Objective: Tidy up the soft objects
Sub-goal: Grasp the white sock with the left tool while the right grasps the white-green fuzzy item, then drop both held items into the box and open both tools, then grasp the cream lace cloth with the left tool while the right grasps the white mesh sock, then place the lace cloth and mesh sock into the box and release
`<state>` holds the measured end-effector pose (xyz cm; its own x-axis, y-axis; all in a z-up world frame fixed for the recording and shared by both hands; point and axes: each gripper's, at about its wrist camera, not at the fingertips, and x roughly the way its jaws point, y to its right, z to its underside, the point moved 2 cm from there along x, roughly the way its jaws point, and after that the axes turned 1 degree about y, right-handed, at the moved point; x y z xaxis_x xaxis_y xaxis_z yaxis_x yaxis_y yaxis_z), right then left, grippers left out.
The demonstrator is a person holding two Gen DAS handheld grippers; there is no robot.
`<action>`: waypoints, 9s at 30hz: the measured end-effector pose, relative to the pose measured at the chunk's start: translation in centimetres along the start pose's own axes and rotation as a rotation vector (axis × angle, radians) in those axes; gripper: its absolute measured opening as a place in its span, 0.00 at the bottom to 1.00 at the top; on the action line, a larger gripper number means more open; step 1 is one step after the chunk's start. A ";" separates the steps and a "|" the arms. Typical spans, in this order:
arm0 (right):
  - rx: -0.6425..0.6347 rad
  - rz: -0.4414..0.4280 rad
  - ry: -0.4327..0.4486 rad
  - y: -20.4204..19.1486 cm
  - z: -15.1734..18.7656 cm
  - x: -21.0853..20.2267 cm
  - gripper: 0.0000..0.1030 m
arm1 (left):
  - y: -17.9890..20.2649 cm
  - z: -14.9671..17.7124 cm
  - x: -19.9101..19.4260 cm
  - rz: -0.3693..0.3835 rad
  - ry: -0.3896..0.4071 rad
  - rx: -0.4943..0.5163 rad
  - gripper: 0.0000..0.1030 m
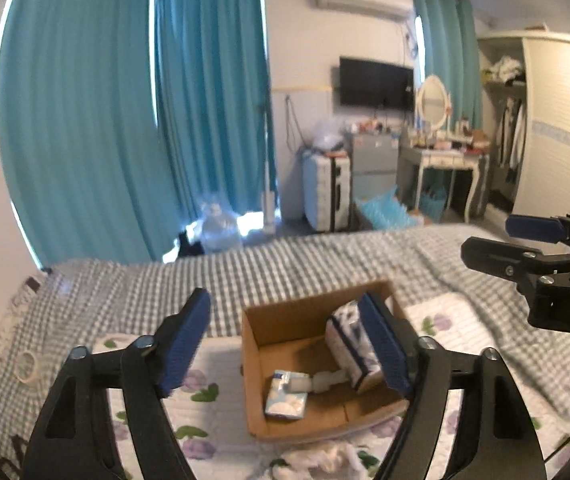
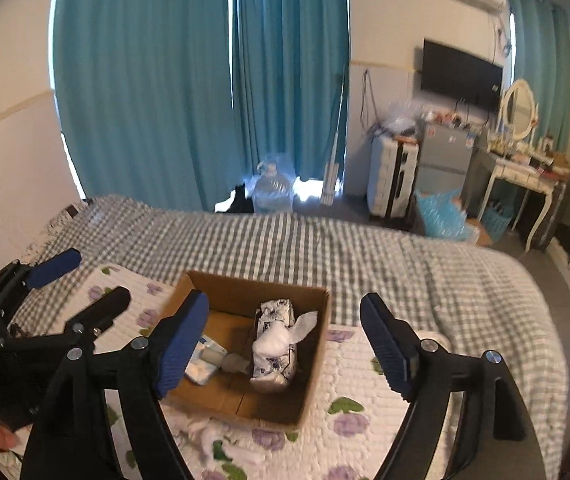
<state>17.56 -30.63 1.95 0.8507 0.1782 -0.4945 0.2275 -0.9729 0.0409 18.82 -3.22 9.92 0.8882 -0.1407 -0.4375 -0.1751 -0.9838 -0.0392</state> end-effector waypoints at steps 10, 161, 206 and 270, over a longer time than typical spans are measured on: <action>-0.046 0.019 0.072 -2.3 0.7 -11.5 0.93 | -0.1 0.1 -9.8 -0.038 0.111 0.014 0.87; -0.021 -0.049 0.027 -5.6 4.1 -9.4 0.94 | -3.3 5.8 -10.5 -0.039 0.021 0.027 0.90; -0.015 -0.186 -0.344 -10.1 23.4 9.6 0.48 | -3.8 23.4 1.9 -0.068 -0.372 -0.004 0.90; 0.008 -0.121 -0.071 -2.3 7.0 4.9 0.48 | 2.1 10.1 7.3 0.037 -0.173 0.020 0.38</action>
<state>17.91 -28.52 -6.66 0.7814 0.2834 -0.5560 0.3224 -0.9462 -0.0291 20.62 -5.23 -2.40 0.7947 -0.1542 -0.5871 -0.2165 -0.9756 -0.0369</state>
